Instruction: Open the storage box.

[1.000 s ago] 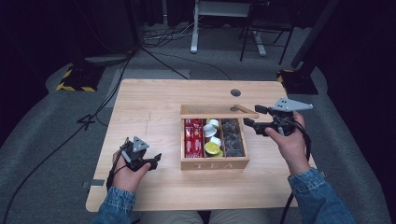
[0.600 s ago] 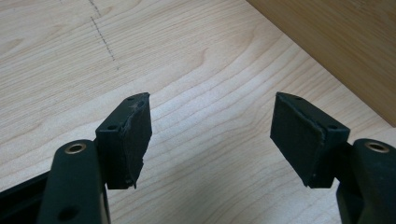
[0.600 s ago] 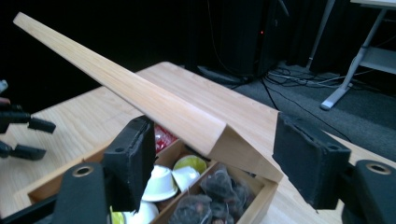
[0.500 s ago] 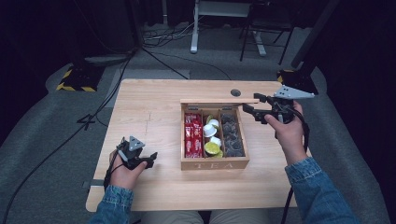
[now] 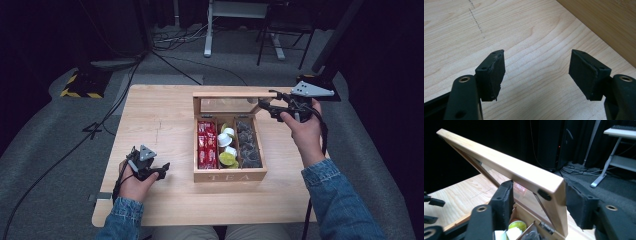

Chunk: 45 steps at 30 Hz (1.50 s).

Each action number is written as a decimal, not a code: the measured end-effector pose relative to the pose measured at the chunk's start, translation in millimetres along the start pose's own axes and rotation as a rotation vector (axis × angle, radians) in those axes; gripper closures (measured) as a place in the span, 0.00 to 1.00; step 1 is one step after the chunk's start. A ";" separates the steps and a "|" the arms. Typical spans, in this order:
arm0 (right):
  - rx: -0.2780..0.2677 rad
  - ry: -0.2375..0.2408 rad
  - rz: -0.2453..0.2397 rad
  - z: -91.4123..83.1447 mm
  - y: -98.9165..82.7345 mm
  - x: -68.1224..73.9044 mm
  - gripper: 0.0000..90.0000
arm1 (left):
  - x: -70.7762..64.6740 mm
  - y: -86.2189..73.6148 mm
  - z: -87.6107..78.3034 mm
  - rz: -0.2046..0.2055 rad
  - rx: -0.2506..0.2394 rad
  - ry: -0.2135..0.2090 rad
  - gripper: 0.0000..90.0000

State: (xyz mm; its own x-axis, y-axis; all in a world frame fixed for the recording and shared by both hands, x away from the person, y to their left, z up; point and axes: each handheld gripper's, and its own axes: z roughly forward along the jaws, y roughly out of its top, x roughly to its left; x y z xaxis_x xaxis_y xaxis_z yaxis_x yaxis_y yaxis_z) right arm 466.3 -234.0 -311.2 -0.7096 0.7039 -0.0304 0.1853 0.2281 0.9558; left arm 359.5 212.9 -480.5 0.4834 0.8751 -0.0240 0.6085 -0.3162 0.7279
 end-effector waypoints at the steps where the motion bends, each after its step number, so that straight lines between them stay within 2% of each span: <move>1: 0.001 -0.004 -0.007 1.8 1.1 -0.7 0.47 | 0.0 0.0 0.1 -0.002 -0.001 -0.001 0.33; 3: 0.008 -0.025 -0.023 5.7 3.2 -2.3 0.52 | 0.1 0.0 0.0 -0.004 -0.002 -0.002 0.33; 4: 0.018 -0.035 -0.026 8.0 3.9 -3.3 0.50 | 0.3 0.0 -0.1 -0.003 -0.003 -0.003 0.33; 6: 0.016 -0.023 -0.021 12.7 4.8 -5.8 0.52 | 0.5 -0.1 -0.4 -0.003 -0.003 -0.002 0.33; 9: 0.002 -0.039 -0.024 17.5 6.6 -8.7 0.53 | 0.9 -0.2 -0.3 -0.003 -0.004 -0.001 0.33; 16: 0.006 -0.056 0.000 29.5 5.8 -21.0 0.57 | 1.4 -5.6 -2.9 0.007 0.007 0.014 0.33; 29: 0.015 -0.075 0.043 62.5 2.2 -44.1 0.57 | 9.0 -31.3 -24.4 -0.040 0.024 0.060 0.33; 35: 0.058 -0.081 0.062 77.2 -1.6 -52.3 0.58 | 11.2 -40.4 -31.9 -0.056 0.031 0.072 0.33; 45: 0.087 -0.096 0.069 91.1 -5.3 -59.8 0.57 | 12.8 -46.3 -33.6 -0.069 0.032 0.076 0.33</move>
State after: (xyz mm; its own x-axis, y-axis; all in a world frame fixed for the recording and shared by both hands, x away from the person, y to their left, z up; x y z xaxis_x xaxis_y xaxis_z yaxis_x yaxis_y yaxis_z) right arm 569.7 -216.0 -341.0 -0.6255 0.7802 0.0022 0.2925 0.2319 0.9277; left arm 316.3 251.1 -491.5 0.3917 0.9199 -0.0203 0.6589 -0.2650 0.7040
